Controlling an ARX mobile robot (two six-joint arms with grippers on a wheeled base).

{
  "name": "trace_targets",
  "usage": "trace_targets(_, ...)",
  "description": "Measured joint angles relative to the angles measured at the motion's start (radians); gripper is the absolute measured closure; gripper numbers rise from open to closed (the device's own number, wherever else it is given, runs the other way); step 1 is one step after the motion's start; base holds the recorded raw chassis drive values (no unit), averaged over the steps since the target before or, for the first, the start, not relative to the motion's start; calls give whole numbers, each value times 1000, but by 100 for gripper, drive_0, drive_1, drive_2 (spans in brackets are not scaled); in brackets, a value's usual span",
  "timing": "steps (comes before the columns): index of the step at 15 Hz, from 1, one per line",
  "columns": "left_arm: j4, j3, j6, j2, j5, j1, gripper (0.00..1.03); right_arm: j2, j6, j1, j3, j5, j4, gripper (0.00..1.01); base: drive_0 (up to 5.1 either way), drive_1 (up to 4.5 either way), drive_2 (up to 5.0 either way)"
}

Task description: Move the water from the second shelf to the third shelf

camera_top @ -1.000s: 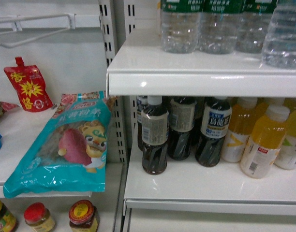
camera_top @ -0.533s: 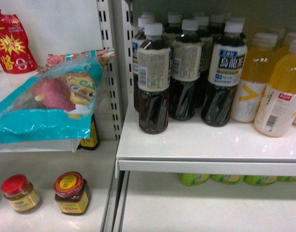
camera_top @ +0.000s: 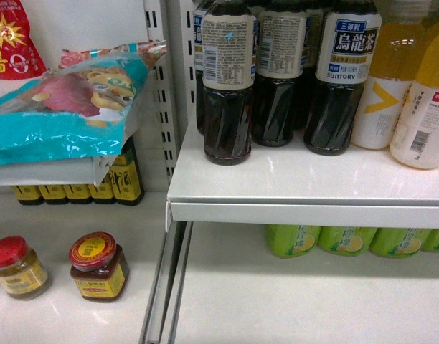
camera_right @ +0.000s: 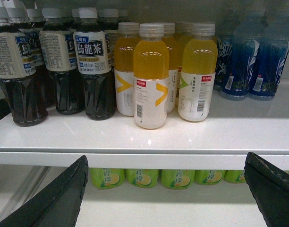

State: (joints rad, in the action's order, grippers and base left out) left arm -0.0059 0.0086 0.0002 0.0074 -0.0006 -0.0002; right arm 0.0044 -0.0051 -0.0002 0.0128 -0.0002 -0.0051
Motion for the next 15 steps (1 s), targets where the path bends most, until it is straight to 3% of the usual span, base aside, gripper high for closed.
trace_targets(15, 0, 0, 0, 0, 0, 0, 5, 0, 0, 0, 0, 0, 0, 3, 0, 0, 0)
